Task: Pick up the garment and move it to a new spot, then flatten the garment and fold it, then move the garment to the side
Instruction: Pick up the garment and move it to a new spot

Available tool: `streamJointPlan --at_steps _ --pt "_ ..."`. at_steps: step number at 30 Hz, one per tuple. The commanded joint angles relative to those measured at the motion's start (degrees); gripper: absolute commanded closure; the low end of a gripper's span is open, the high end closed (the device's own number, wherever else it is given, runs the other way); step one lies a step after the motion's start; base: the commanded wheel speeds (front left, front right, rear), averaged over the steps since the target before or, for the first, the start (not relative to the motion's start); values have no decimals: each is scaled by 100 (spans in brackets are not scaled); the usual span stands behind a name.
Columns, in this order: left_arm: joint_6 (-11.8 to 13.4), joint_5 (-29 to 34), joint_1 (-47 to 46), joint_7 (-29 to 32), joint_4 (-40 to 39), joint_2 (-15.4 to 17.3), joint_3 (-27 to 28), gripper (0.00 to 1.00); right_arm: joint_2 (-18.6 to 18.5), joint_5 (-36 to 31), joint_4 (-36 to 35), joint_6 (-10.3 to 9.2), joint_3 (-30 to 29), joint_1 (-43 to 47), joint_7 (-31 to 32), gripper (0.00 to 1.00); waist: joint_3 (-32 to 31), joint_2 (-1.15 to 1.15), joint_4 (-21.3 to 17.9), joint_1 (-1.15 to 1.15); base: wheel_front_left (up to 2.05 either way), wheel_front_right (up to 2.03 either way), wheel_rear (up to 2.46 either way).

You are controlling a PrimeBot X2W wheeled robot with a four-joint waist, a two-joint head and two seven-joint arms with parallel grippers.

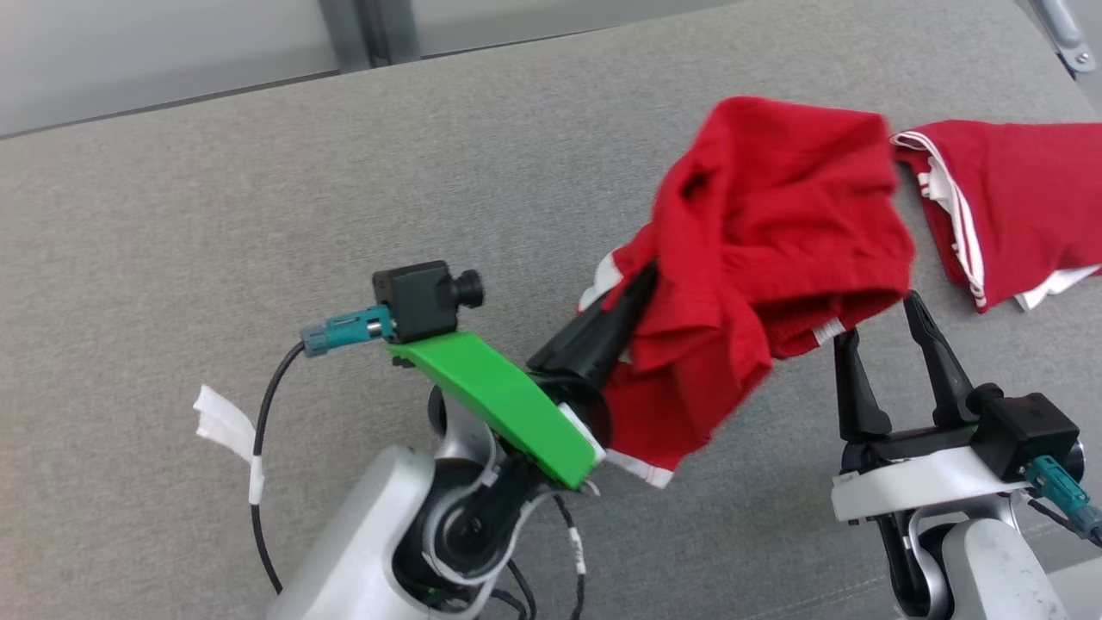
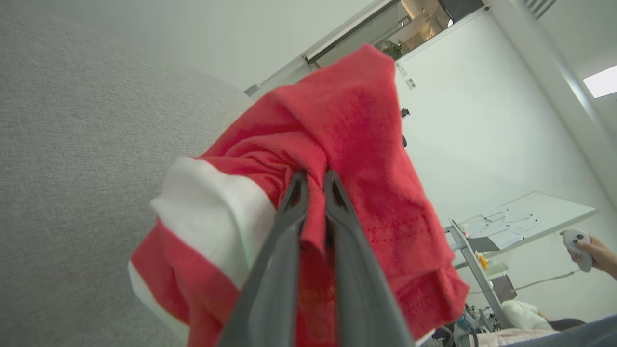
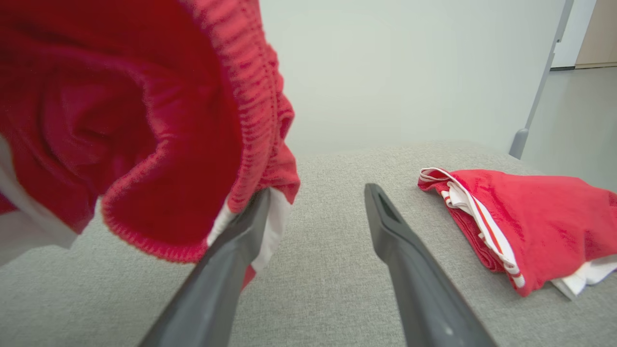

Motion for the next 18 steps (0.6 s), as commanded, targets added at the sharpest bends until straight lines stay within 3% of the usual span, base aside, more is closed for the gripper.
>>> streamJointPlan --at_steps 1,5,10,12,13,14,18 --pt "114 -273 98 -64 357 20 191 100 2 32 -1 -2 5 24 0 0 157 0 -347 0 0 0 0" --pt "305 -741 -36 -49 1859 -2 540 100 7 147 22 -1 43 -22 0 0 246 0 -459 0 0 0 0" --pt "186 -693 -433 -137 3251 96 718 100 7 167 29 -1 17 -68 0 0 275 0 -466 0 0 0 0" --pt "108 -671 -571 -287 3562 88 796 63 6 126 33 -1 -6 -46 0 0 244 0 -433 0 0 0 0" --pt "33 -571 -630 -438 3690 90 802 16 6 102 42 -1 -16 -18 0 0 200 0 -407 0 0 0 0" --pt "-22 -464 -664 -548 3766 117 754 0 5 80 48 -1 -29 6 0 0 160 0 -384 0 0 0 0" --pt "-316 705 -764 -1650 3744 524 314 0 4 -59 16 -1 -46 111 0 0 -92 0 -303 0 0 0 0"
